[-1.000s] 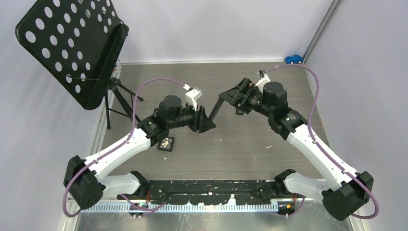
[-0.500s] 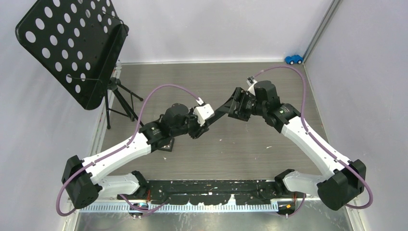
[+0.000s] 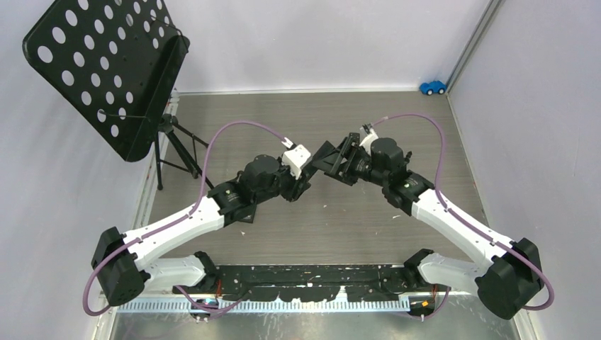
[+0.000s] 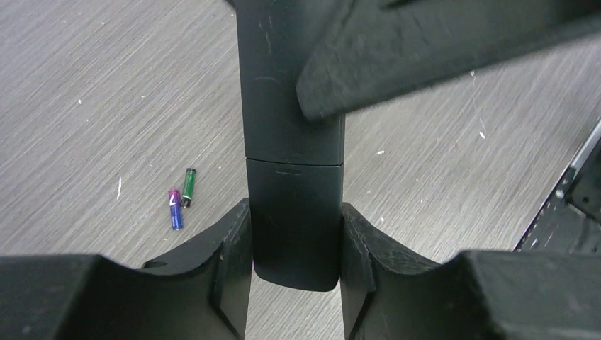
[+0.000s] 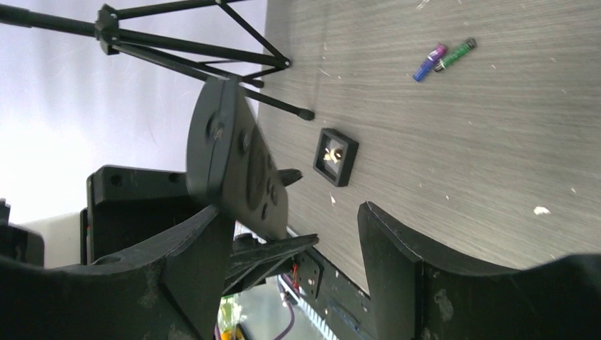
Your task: Load the batteries into the remote control
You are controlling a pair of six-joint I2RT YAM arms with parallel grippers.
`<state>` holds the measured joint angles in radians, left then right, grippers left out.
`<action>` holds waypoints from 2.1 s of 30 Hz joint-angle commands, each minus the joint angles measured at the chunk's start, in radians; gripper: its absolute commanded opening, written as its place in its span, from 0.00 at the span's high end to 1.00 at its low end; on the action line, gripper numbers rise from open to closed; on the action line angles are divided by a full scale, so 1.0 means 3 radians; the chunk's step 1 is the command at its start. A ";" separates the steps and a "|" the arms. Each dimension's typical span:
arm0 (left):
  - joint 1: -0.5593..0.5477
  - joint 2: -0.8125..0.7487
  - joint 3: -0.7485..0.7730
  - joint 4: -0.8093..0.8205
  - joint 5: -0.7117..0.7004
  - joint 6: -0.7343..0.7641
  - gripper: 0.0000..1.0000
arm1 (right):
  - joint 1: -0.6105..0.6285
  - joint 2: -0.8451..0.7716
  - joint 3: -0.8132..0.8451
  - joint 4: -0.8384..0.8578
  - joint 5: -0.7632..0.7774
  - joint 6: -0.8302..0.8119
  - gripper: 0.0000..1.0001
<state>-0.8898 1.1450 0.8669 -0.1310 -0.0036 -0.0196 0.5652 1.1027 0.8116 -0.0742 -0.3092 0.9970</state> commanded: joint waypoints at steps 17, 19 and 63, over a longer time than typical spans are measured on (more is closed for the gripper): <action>-0.0030 0.0055 0.0350 0.0304 0.0163 -0.0921 0.71 | 0.0636 -0.0040 0.0029 0.0670 0.1345 -0.0250 0.82; -0.0030 -0.0015 0.0285 0.0356 0.0355 -0.0890 0.52 | 0.0633 -0.0102 0.0020 0.0729 0.1318 -0.0282 0.91; 0.1263 0.0435 0.0243 0.2317 0.3628 -0.3810 0.99 | 0.0161 0.0168 0.0463 0.0672 -0.1744 -0.0877 1.00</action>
<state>-0.5060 1.3289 0.9092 0.5739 1.0061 -1.1755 0.6178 1.1450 0.8925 0.1146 -0.8009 0.7830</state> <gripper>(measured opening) 0.208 0.225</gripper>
